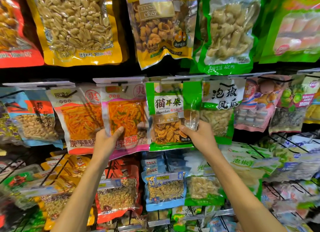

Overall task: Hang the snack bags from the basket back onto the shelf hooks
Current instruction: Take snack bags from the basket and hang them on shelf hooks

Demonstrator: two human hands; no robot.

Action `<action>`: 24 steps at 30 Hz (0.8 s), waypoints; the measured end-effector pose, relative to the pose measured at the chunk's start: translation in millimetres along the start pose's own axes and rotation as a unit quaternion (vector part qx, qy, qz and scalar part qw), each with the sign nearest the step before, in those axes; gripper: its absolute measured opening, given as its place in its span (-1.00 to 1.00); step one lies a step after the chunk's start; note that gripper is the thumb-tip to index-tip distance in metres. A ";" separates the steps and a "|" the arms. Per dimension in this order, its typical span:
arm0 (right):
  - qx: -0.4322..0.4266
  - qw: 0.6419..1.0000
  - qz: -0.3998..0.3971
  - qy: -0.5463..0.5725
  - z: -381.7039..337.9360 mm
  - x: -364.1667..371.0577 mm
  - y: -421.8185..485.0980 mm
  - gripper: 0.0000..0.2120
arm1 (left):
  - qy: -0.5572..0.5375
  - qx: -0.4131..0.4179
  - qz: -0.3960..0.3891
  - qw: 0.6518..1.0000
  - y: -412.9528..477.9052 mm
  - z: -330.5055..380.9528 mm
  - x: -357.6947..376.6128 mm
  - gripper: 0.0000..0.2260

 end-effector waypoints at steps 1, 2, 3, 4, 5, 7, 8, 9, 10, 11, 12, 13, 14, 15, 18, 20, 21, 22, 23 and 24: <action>0.005 1.000 0.001 -0.010 2.9 2.7 7.5 -0.88 | 0.006 0.001 0.001 1.000 -0.3 0.1 0.0 -0.87; 0.014 1.000 0.003 -0.020 5.1 5.3 14.1 -0.86 | 0.010 0.001 -0.001 1.000 -0.7 0.3 -0.4 -0.87; 0.023 0.999 0.007 -0.030 7.0 7.4 19.4 -0.83 | 0.012 0.001 -0.001 1.000 -1.0 0.9 -0.6 -0.87; 0.032 0.999 0.012 -0.039 8.7 9.1 23.4 -0.80 | 0.012 -0.005 0.001 1.000 -0.2 0.4 -1.0 -0.85; 0.038 0.998 0.014 -0.045 9.5 10.2 25.4 -0.77 | 0.012 -0.010 0.003 1.000 1.5 -2.1 -1.9 -0.82; 0.040 0.998 0.008 -0.045 12.4 11.1 26.3 -0.80 | 0.015 -0.011 0.005 1.000 2.9 -4.8 -6.0 -0.65; 0.035 0.998 -0.003 -0.042 11.9 10.6 24.3 -0.86 | 0.014 -0.010 -0.001 1.000 2.8 -5.3 -7.5 -0.53; 0.029 0.999 -0.017 -0.041 11.5 9.6 22.2 -0.92 | 0.016 -0.010 -0.003 1.000 2.9 -6.3 -8.6 -0.47; 0.026 0.998 -0.028 -0.040 10.9 8.5 20.3 -0.91 | 0.019 -0.009 -0.003 1.000 2.0 -6.0 -8.3 -0.48; 0.025 0.998 -0.031 -0.044 10.3 7.1 18.4 -0.88 | 0.023 -0.008 -0.001 1.000 1.0 -6.8 -7.4 -0.56; 0.026 0.998 -0.025 -0.054 11.0 5.5 17.1 -0.79 | 0.032 -0.009 0.001 0.999 -0.8 -6.0 -7.4 -0.70; 0.022 0.997 -0.020 -0.065 11.3 3.9 15.2 -0.68 | 0.039 -0.005 0.004 0.999 -4.2 -3.8 -7.3 -0.80; 0.019 0.997 -0.017 -0.076 10.2 2.4 12.1 -0.59 | 0.048 0.009 0.004 0.999 -5.8 -3.8 -8.3 -0.82; 0.018 0.996 -0.016 -0.088 9.9 1.1 9.3 -0.55 | 0.057 0.026 0.005 0.998 -6.9 -4.8 -10.0 -0.79; 0.010 0.990 -0.028 -0.136 6.3 -3.2 3.4 -0.70 | 0.091 0.050 0.027 0.994 -10.8 0.6 -15.3 -0.83; 0.004 0.984 -0.043 -0.175 4.5 -6.7 0.6 -0.74 | 0.111 0.054 0.039 0.992 -13.8 3.7 -19.9 -0.90; 0.005 0.980 -0.046 -0.193 4.4 -8.3 -1.2 -0.69 | 0.116 0.065 0.040 0.990 -16.4 5.9 -22.9 -0.92; 0.009 0.975 -0.047 -0.217 5.5 -10.1 -3.9 -0.62 | 0.121 0.076 0.038 0.989 -18.0 6.5 -27.0 -0.93; 0.009 0.968 -0.049 -0.247 5.0 -11.7 -8.3 -0.56 | 0.131 0.088 0.034 0.987 -20.6 6.9 -31.2 -0.94; 0.012 0.959 -0.054 -0.279 3.6 -12.8 -14.3 -0.52 | 0.151 0.100 0.033 0.983 -21.8 5.9 -35.5 -0.94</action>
Point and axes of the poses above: each hand's wrist, its own y-axis towards the middle knuckle, its own x-axis out of the palm, z = x × y, the point moved 1 cm from there along y, towards the middle knuckle, and after that the axes turned 1 degree about z, right-handed, at the moved point
